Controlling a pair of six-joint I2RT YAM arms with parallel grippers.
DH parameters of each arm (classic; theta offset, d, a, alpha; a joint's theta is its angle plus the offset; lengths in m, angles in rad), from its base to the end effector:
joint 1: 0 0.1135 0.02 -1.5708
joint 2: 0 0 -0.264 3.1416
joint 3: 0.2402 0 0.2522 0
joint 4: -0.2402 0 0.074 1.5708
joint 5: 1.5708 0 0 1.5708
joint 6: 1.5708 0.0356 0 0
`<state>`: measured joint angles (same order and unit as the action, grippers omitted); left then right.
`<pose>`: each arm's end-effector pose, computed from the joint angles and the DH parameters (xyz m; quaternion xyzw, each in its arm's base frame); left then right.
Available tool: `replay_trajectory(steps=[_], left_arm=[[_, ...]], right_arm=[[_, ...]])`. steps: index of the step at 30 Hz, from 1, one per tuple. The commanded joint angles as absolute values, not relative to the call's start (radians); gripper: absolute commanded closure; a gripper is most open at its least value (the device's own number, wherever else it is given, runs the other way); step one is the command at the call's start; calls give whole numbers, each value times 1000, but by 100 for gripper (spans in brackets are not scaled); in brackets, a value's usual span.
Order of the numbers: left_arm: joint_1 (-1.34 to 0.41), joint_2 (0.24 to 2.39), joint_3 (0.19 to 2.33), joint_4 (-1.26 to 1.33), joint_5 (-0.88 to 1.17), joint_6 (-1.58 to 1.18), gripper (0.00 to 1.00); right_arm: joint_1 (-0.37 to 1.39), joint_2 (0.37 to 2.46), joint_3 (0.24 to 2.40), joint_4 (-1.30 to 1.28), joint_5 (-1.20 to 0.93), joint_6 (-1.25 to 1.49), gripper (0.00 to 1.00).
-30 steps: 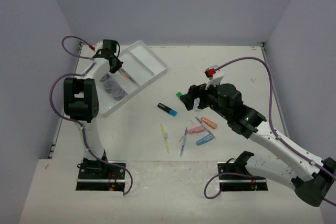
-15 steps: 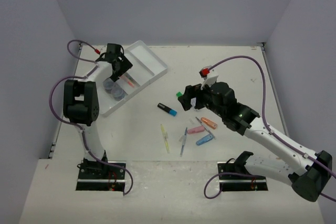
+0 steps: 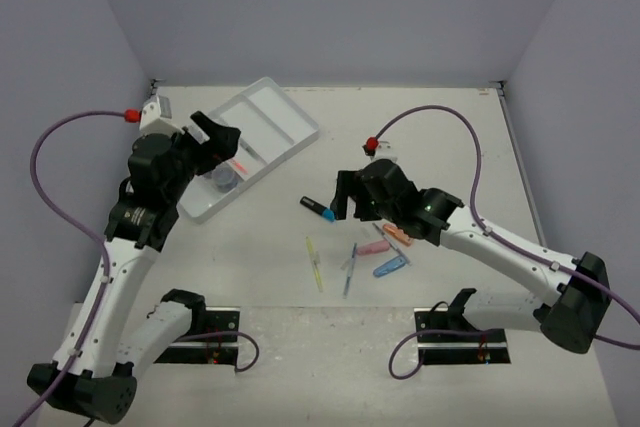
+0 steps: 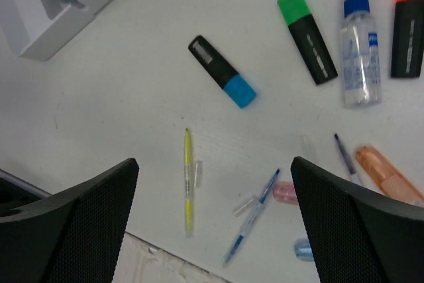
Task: Sort the stationery into containers
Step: Pick up the pen from the center of the board.
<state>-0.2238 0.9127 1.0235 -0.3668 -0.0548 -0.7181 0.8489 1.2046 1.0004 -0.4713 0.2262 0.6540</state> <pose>0.1967 -0.0428 0.3813 -0.2098 0.7631 -0.2578 0.5542 0.1793 0.1916 0.3011 -0.0385 0.8962 0.2193 0.3837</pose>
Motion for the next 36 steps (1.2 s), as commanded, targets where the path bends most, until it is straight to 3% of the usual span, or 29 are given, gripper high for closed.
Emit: replay_trajectory(steps=[1, 4, 7, 15, 36], left_arm=[[-225, 836, 923, -561, -60, -565, 0], [-227, 771, 917, -634, -94, -478, 0], [-227, 719, 869, -643, -112, -441, 0], [-246, 712, 836, -624, -74, -439, 0], [-264, 669, 824, -610, -72, -440, 0]], right_arm=[[935, 1244, 1009, -676, 320, 954, 1], [997, 1269, 962, -696, 346, 1034, 4], [1057, 1320, 953, -727, 371, 1080, 16], [1114, 1439, 942, -738, 320, 1123, 65], [1115, 1584, 944, -716, 289, 1152, 70]])
